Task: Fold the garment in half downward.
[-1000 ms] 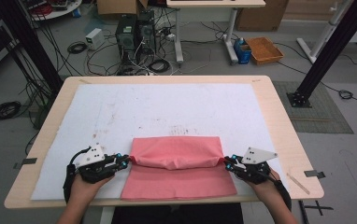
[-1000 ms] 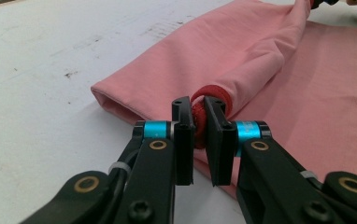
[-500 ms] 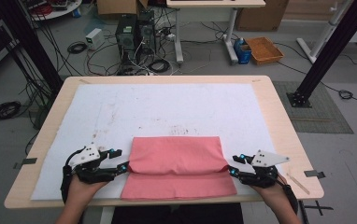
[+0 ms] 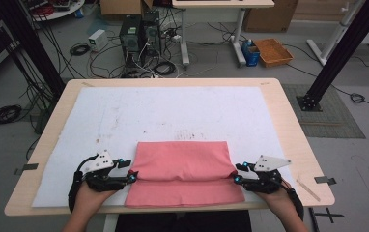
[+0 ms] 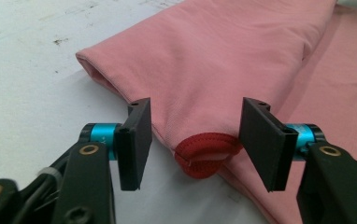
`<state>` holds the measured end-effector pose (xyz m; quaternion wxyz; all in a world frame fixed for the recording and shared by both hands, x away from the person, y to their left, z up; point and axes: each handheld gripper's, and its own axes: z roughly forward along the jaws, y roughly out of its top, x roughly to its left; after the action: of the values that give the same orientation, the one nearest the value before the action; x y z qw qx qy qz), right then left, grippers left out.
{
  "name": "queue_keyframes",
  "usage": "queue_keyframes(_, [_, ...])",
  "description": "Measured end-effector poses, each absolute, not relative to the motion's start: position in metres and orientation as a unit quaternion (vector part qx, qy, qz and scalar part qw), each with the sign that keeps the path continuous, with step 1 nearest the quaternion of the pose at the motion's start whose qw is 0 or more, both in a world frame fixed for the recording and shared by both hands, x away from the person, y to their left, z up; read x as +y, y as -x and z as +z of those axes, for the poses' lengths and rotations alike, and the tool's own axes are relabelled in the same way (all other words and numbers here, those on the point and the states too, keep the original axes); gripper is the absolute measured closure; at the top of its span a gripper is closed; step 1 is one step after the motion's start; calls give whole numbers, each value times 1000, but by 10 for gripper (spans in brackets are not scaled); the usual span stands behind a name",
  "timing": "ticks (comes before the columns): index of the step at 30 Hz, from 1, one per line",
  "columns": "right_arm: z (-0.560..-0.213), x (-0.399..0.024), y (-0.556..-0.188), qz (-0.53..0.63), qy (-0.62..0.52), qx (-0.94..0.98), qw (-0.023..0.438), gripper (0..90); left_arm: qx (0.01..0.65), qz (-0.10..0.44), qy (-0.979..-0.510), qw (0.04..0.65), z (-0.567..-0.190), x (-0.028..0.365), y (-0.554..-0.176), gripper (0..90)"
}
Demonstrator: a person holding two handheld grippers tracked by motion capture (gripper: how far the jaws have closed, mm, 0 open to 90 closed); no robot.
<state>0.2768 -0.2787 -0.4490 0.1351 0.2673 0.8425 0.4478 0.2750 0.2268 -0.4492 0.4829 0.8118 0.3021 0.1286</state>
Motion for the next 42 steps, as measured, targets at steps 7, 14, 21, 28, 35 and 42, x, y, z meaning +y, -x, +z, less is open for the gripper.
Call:
queue_keyframes(7, [-450,-276,-278,434,-263,852,129,672,297,131,-829,455,-450,221,-273,513])
queue_keyframes(14, [-450,-275,-279,432,-260,854,128,730,308,115,-832,446,-450,227,-273,513])
queue_keyframes(21, [-450,-274,-277,430,-255,856,131,831,290,108,-842,442,-450,222,-272,726])
queue_keyframes(28, [-444,-279,-274,442,-252,850,138,847,282,116,-830,467,-442,227,-268,825])
queue_keyframes(35, [-437,-282,-264,452,-247,846,139,848,268,101,-824,490,-438,232,-258,828])
queue_keyframes(42, [-436,-287,-245,457,-241,845,137,848,256,85,-818,508,-440,239,-238,828])
